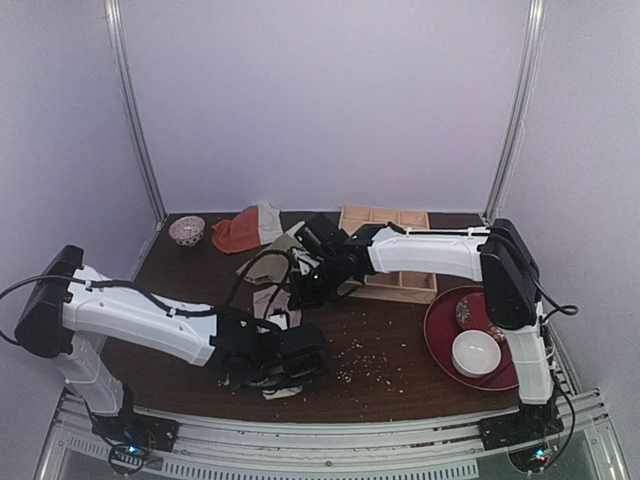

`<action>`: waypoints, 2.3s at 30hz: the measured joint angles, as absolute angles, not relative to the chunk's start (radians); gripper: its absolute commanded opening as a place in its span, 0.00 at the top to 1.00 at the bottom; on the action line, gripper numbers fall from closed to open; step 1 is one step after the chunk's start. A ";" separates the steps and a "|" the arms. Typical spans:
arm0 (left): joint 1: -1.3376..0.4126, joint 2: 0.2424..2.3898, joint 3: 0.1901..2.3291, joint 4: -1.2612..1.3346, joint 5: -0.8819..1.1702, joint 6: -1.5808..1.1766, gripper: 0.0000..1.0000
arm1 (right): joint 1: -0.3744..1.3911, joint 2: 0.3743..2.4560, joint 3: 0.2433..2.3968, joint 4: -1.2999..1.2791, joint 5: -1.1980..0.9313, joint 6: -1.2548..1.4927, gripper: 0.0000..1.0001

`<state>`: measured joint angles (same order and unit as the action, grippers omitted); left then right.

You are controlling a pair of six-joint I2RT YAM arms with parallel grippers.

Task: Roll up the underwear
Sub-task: Flatten out the underwear at the center of the board, then fold the underwear at the center of the board.

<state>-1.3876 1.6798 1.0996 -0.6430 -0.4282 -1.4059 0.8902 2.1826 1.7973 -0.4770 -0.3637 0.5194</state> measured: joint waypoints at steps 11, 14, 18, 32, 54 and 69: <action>-1.360 1.760 1.194 -0.569 -0.377 -1.331 1.00 | 0.825 2.097 1.619 -0.415 -0.382 0.514 1.00; -1.346 1.783 1.199 -0.539 -0.353 -1.319 1.00 | 0.813 2.091 1.602 -0.407 -0.390 0.505 1.00; -1.327 1.813 1.201 -0.506 -0.313 -1.310 1.00 | 0.808 2.091 1.584 -0.390 -0.397 0.502 1.00; -1.321 1.757 1.036 -0.388 -0.286 -1.436 1.00 | 0.818 2.132 1.687 -0.417 -0.443 0.496 1.00; -1.369 1.609 0.815 -0.190 -0.368 -1.683 1.00 | 0.888 2.247 1.890 -0.535 -0.450 0.456 1.00; -1.422 1.526 0.749 -0.208 -0.455 -1.809 1.00 | 0.924 2.333 2.016 -0.580 -0.449 0.448 1.00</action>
<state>-1.4216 1.5257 0.7494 -0.2081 -0.4553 -1.8088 0.9241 2.3333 2.0155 -0.5804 -0.4492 0.4480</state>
